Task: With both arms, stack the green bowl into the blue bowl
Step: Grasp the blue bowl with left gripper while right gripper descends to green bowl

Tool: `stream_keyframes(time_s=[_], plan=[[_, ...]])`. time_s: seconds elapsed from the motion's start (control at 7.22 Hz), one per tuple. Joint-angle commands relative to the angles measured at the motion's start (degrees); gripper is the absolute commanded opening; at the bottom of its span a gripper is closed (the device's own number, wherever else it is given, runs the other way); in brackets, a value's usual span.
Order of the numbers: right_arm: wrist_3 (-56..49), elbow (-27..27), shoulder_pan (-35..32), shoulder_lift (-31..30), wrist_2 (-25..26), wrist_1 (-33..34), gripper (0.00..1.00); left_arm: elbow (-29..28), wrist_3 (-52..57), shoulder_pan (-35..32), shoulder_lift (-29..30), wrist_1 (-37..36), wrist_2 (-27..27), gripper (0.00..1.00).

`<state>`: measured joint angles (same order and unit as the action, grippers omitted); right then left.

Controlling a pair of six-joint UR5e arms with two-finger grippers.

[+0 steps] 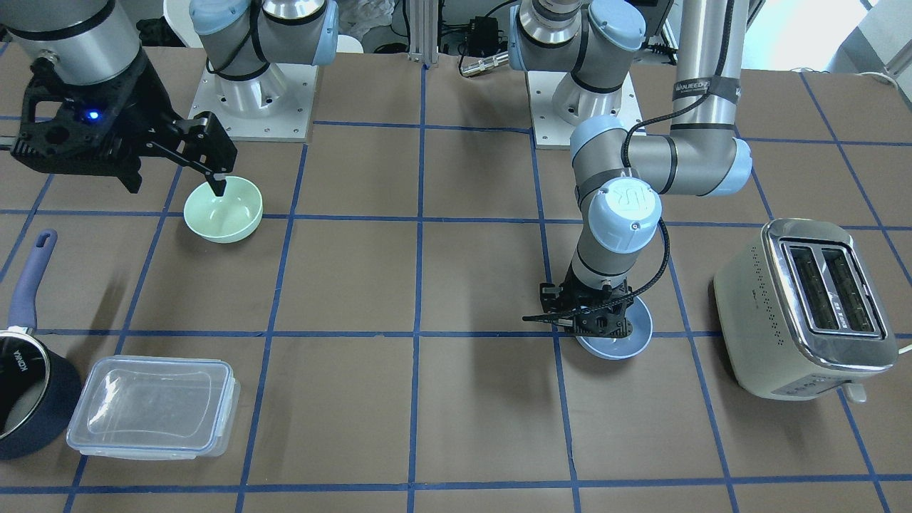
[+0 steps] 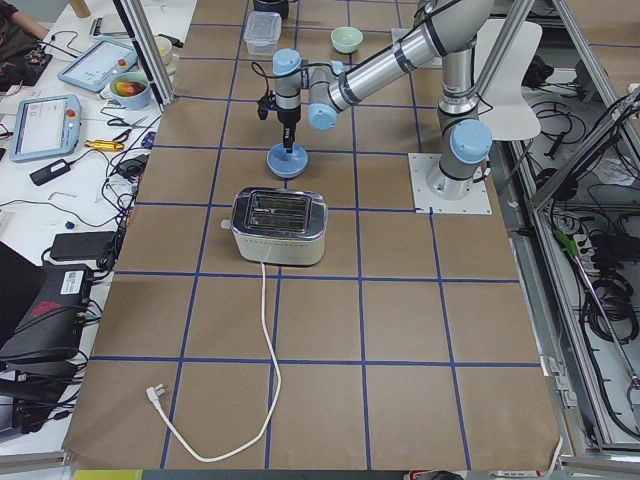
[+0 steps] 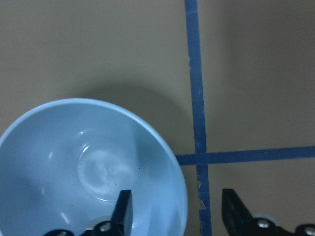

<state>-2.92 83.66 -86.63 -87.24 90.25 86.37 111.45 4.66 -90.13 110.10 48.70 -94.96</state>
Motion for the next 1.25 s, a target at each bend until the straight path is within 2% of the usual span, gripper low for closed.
stream_keyframes(time_s=[0.0, 0.28, 0.42, 0.55, 0.83, 1.11], plan=[[-9.61, 0.27, 6.96, 0.05, 0.02, -2.33, 1.00, -0.09, -0.87, -0.05, 0.90, -0.19, 0.30, 0.01], [-18.40, 6.21, 12.95, -0.03, 0.28, -1.12, 1.00, -0.53, -1.05, -0.31, -0.05, 0.07, -0.39, 0.00], [-20.01, 8.34, 15.15, -0.12, 0.54, -1.11, 1.00, -1.23, -4.45, -2.84, -1.11, 0.86, 0.47, 0.00], [-20.89, 10.53, 16.91, -0.12, 0.46, -0.33, 1.00, -3.24, -10.05, -9.13, -0.77, 0.26, 1.44, 0.00], [-20.99, 19.12, 17.37, -0.82, 1.25, 6.06, 1.00, -10.00, -29.87, -22.93, 1.77, 1.13, 2.06, 0.00], [-20.82, 30.10, 17.37, -2.05, 4.91, 13.70, 0.99, -10.29, -34.51, -27.38, 3.79, 0.87, 2.50, 0.00]])
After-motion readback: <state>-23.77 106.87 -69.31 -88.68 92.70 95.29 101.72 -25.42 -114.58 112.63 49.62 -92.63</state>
